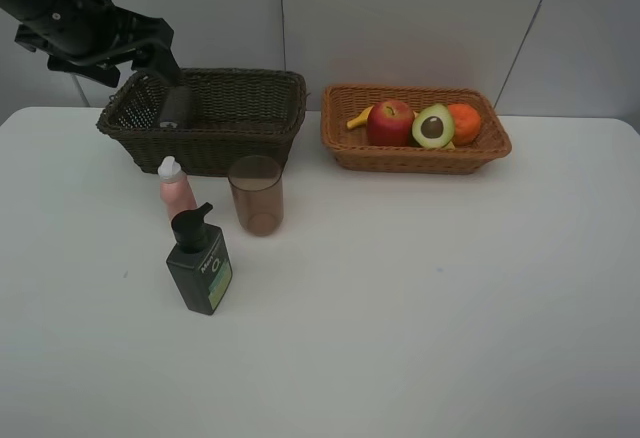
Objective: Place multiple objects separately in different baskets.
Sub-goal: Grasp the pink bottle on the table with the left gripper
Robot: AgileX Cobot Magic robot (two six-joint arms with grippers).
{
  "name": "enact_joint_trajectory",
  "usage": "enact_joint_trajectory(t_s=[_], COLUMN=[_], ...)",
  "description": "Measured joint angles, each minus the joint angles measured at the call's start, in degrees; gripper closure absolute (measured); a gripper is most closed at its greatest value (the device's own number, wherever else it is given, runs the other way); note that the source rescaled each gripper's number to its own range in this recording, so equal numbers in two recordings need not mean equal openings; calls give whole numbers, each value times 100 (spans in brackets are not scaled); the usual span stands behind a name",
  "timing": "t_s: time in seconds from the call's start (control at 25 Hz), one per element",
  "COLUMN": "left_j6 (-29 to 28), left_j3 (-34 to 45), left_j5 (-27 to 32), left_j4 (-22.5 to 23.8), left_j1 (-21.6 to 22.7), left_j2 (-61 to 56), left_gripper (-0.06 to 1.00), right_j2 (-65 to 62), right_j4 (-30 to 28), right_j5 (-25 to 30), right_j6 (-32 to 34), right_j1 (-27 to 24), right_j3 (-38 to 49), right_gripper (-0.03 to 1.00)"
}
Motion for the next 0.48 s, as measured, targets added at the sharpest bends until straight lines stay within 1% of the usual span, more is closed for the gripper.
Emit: enact_joint_trajectory(t_s=[0.2, 0.32, 0.48], left_j6=[-311, -669, -1045], left_j3=[0, 0, 0], left_j5=[462, 633, 833], left_j4=[269, 608, 1023], left_j1=[-333, -506, -596], left_j2=[0, 0, 0], left_gripper=[-5, -5, -5], right_j2=[0, 0, 0], right_j4=[0, 0, 0], right_j5=[0, 0, 0], right_j6=[0, 0, 0], right_j1=[0, 0, 0], right_j3=[0, 0, 0], right_gripper=[-3, -3, -3])
